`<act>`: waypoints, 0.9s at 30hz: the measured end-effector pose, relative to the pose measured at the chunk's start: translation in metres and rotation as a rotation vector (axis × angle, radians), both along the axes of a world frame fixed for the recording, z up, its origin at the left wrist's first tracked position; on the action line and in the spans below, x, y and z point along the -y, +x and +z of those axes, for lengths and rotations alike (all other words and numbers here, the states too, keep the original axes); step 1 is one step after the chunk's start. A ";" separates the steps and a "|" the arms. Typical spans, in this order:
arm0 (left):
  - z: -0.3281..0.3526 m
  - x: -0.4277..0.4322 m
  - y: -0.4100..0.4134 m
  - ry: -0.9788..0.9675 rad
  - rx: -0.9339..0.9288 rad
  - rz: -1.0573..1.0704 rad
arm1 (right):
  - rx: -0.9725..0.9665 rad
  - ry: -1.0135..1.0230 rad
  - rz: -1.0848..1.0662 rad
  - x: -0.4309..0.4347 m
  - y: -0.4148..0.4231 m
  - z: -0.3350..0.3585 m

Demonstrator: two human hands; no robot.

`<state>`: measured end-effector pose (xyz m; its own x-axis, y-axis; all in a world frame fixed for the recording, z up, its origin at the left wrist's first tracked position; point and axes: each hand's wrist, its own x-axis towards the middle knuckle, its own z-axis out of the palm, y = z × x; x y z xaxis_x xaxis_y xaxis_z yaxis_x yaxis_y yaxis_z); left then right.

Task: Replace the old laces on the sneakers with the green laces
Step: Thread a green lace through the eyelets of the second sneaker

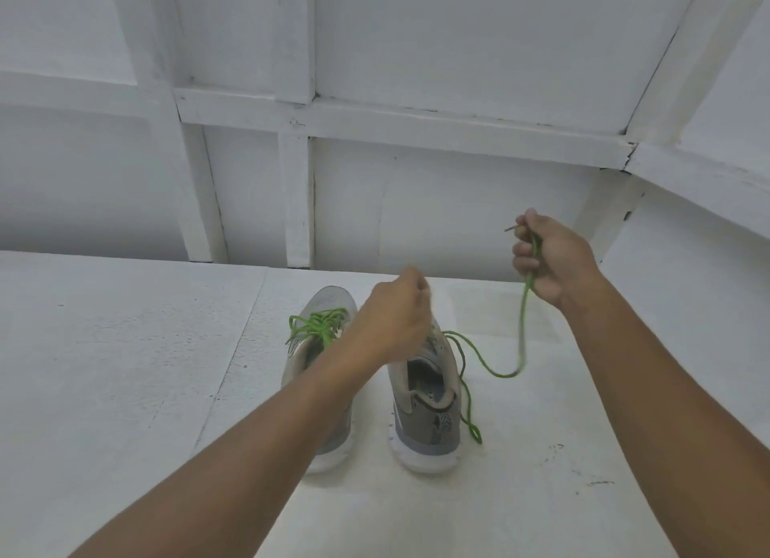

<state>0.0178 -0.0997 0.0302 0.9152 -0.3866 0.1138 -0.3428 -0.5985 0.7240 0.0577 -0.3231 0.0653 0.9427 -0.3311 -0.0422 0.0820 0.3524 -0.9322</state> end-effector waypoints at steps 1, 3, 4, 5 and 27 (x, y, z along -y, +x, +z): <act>-0.007 -0.001 0.002 0.060 -0.005 0.079 | 0.006 -0.080 0.015 -0.002 -0.002 0.002; -0.023 0.000 0.004 0.179 -0.050 0.172 | 0.015 -0.216 0.056 -0.008 -0.006 0.005; -0.030 0.001 0.002 0.206 -0.068 0.201 | 0.015 -0.280 0.083 -0.012 -0.009 0.006; -0.035 0.003 -0.001 0.216 -0.081 0.220 | 0.011 -0.349 0.115 -0.018 -0.012 0.006; -0.071 0.016 -0.007 0.093 -0.077 0.409 | -0.100 -1.043 0.247 -0.078 -0.039 -0.095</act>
<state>0.0106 -0.1160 -0.0404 0.9998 0.0046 0.0209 -0.0107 -0.7382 0.6745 0.0182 -0.2451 -0.0294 0.9963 -0.0494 0.0704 0.0242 -0.6244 -0.7808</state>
